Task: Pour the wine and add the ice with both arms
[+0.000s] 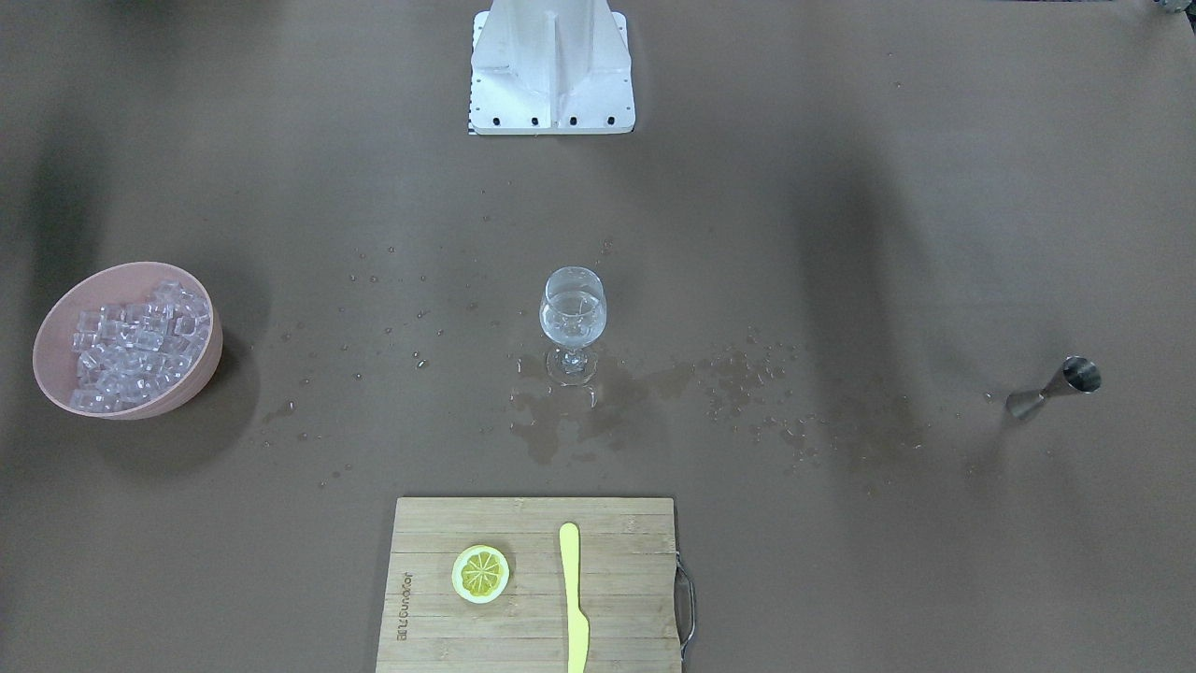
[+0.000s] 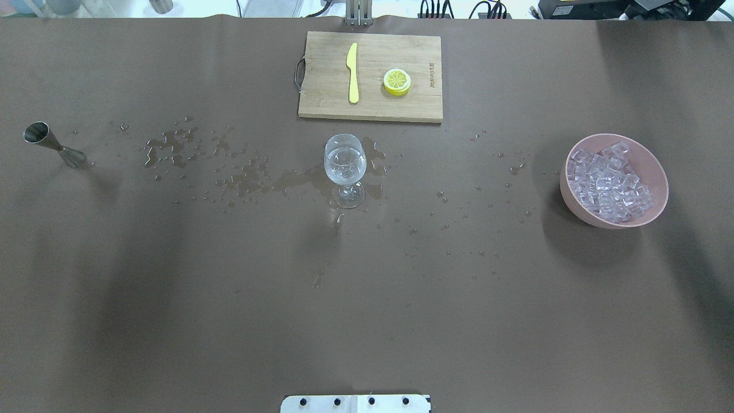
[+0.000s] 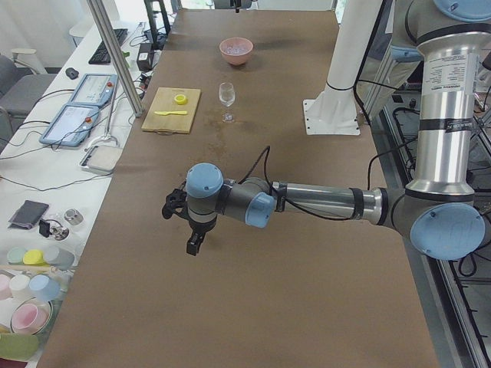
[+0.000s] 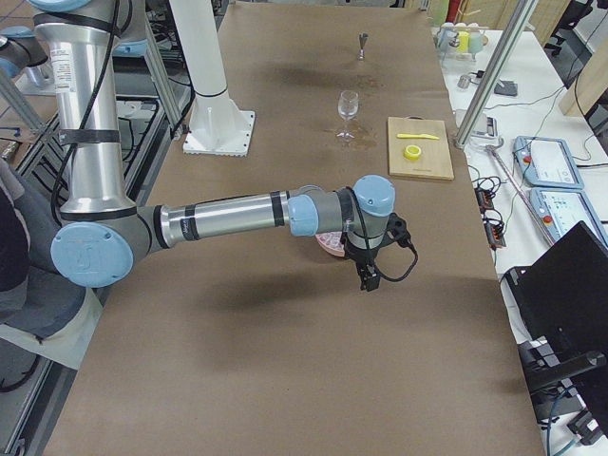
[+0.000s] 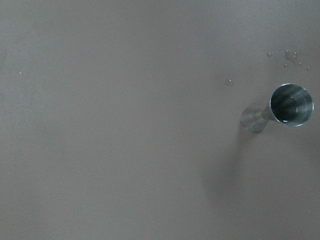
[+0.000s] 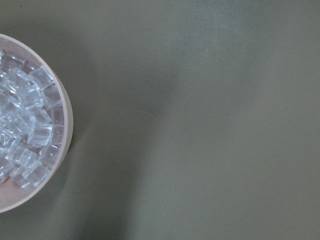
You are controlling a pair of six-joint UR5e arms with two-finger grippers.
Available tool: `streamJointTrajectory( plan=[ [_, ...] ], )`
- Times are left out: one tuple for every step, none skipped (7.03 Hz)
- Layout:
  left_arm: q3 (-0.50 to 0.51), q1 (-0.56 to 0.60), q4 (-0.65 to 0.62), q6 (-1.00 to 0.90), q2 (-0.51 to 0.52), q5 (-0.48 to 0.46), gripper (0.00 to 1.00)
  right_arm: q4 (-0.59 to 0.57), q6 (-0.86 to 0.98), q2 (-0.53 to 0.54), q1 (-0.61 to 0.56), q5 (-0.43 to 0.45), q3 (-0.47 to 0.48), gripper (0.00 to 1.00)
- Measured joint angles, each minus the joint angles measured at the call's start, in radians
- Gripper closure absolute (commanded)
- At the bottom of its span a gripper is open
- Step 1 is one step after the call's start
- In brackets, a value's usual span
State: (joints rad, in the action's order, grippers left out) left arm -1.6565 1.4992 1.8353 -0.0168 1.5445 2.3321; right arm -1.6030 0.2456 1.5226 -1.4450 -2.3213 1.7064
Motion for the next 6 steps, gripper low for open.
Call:
streamJointTrajectory(
  plan=[
    [-0.009, 0.0, 0.015, 0.0, -0.01, -0.004, 0.02, 0.0, 0.0, 0.0, 0.001, -0.001, -0.001, 0.0],
    [-0.016, 0.0, 0.029, 0.001, -0.024, -0.006, 0.02, 0.0, 0.0, 0.0, 0.001, -0.001, -0.001, 0.0],
    [-0.01, 0.0, 0.046, 0.003, -0.028, -0.004, 0.02, 0.0, 0.0, 0.002, 0.0, -0.001, -0.002, 0.0],
    [0.008, -0.001, 0.082, 0.018, -0.027, -0.003, 0.02, 0.0, 0.0, 0.005, 0.0, 0.0, -0.004, 0.0],
    [0.021, -0.002, 0.129, 0.064, -0.025, -0.002, 0.02, 0.0, 0.0, 0.012, 0.0, 0.005, -0.008, 0.0],
    [0.026, -0.009, 0.187, 0.117, -0.022, -0.001, 0.02, 0.0, 0.0, 0.019, 0.0, 0.022, -0.011, 0.0]
  ],
)
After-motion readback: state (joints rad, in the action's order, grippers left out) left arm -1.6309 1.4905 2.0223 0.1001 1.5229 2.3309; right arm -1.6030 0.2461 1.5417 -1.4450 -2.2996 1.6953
